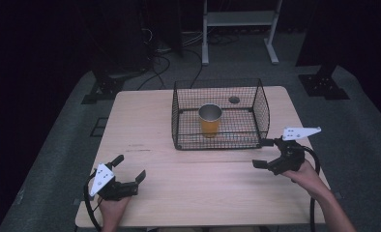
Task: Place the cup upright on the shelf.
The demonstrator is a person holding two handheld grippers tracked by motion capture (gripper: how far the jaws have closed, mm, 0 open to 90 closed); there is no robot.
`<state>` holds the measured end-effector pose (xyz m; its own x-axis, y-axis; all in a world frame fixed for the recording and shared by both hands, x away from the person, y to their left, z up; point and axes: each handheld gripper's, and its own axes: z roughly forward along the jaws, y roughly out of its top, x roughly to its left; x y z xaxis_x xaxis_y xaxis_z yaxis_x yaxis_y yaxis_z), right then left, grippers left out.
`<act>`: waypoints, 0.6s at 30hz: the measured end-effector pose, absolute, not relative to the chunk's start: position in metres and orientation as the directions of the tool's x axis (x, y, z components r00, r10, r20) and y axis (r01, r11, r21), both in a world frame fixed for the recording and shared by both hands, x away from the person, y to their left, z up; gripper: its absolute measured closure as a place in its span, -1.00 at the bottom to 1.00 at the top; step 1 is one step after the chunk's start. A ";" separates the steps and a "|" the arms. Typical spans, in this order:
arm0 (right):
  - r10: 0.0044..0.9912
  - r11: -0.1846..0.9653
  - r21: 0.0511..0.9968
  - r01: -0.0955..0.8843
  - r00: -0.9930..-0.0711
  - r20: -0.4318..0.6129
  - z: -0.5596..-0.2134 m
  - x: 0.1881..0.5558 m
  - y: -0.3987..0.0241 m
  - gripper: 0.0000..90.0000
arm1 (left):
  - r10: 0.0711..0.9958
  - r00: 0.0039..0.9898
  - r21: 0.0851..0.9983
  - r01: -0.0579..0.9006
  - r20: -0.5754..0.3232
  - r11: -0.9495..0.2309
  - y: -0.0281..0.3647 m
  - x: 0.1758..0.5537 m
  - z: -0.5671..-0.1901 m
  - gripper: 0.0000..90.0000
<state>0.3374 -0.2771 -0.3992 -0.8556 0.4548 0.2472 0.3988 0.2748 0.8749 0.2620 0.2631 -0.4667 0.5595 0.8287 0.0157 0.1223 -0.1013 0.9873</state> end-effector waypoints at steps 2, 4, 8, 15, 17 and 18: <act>0.465 0.274 0.875 0.398 -0.852 0.241 -0.401 0.334 -0.279 -1.00 | 0.828 0.560 0.987 0.122 0.017 -0.103 0.263 0.262 -0.467 -0.98; 0.479 0.271 0.875 0.402 -0.844 0.240 -0.404 0.330 -0.281 -1.00 | 0.828 0.560 0.987 0.122 0.017 -0.102 0.263 0.262 -0.467 -0.98; 0.500 0.257 0.873 0.414 -0.830 0.246 -0.412 0.324 -0.286 -1.00 | 0.829 0.560 0.987 0.123 0.017 -0.103 0.263 0.262 -0.467 -0.98; 0.548 0.219 0.881 0.419 -0.800 0.244 -0.422 0.306 -0.293 -1.00 | 0.829 0.558 0.987 0.123 0.016 -0.103 0.263 0.262 -0.467 -0.98; 0.555 0.198 0.885 0.421 -0.792 0.253 -0.426 0.300 -0.295 -1.00 | 0.829 0.558 0.987 0.123 0.018 -0.104 0.263 0.262 -0.467 -0.98; 0.569 0.195 0.887 0.418 -0.785 0.245 -0.427 0.297 -0.296 -1.00 | 0.829 0.558 0.987 0.123 0.018 -0.104 0.262 0.262 -0.467 -0.98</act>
<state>0.2968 -0.2958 -0.4273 -0.7850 0.5690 0.2449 0.4184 0.1955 0.8870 0.2622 0.2624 -0.4667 0.5584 0.8294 0.0180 0.1232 -0.1044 0.9869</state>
